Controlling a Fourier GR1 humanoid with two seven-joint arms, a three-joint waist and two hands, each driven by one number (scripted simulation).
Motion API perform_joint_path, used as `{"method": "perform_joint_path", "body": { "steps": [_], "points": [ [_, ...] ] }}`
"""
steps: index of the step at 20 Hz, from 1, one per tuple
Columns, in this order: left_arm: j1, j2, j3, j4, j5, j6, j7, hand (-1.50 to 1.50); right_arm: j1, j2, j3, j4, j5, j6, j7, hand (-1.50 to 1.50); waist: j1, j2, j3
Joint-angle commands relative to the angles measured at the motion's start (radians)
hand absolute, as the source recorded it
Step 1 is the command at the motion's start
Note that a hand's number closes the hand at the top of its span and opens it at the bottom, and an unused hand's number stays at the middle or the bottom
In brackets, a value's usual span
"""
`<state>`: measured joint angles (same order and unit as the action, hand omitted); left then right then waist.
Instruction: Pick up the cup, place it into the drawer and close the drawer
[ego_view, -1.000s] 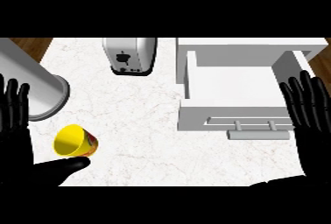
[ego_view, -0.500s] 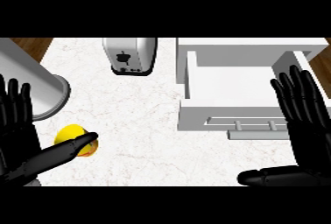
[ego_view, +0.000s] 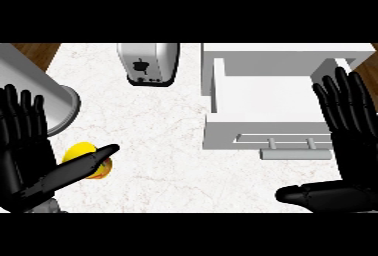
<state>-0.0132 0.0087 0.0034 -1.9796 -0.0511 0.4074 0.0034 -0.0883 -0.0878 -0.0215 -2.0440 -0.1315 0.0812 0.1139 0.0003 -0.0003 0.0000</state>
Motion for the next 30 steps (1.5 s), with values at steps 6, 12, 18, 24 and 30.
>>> {"method": "perform_joint_path", "body": {
  "steps": [6, 12, 18, 24, 30],
  "points": [
    [-0.003, -0.008, 0.032, 0.125, 0.041, 0.001, -0.063, -1.50, -0.010, 0.043, 0.050, -0.006, 0.064, -0.037, 0.000, -1.50, -0.001, 0.000, 0.000],
    [0.108, -0.008, -0.052, 0.102, 0.039, 0.079, -0.099, -1.50, 0.020, -0.012, -0.045, 0.060, -0.027, 0.054, -0.069, -1.50, 0.000, 0.000, 0.000],
    [0.164, -0.008, 0.060, 0.139, 0.107, 0.002, -0.136, -1.50, -0.052, 0.063, 0.081, -0.039, 0.100, -0.073, 0.063, -1.50, 0.003, 0.000, -0.001],
    [0.232, -0.009, 0.057, 0.179, 0.125, 0.029, -0.227, -1.50, -0.039, 0.023, -0.006, 0.047, 0.029, -0.005, -0.016, -1.50, 0.004, 0.000, 0.000],
    [0.223, 0.017, 0.151, 0.325, 0.232, -0.105, -0.311, -1.50, -0.004, 0.010, -0.006, 0.011, 0.017, 0.019, 0.003, -1.50, 0.002, 0.000, 0.000]
  ]
}}
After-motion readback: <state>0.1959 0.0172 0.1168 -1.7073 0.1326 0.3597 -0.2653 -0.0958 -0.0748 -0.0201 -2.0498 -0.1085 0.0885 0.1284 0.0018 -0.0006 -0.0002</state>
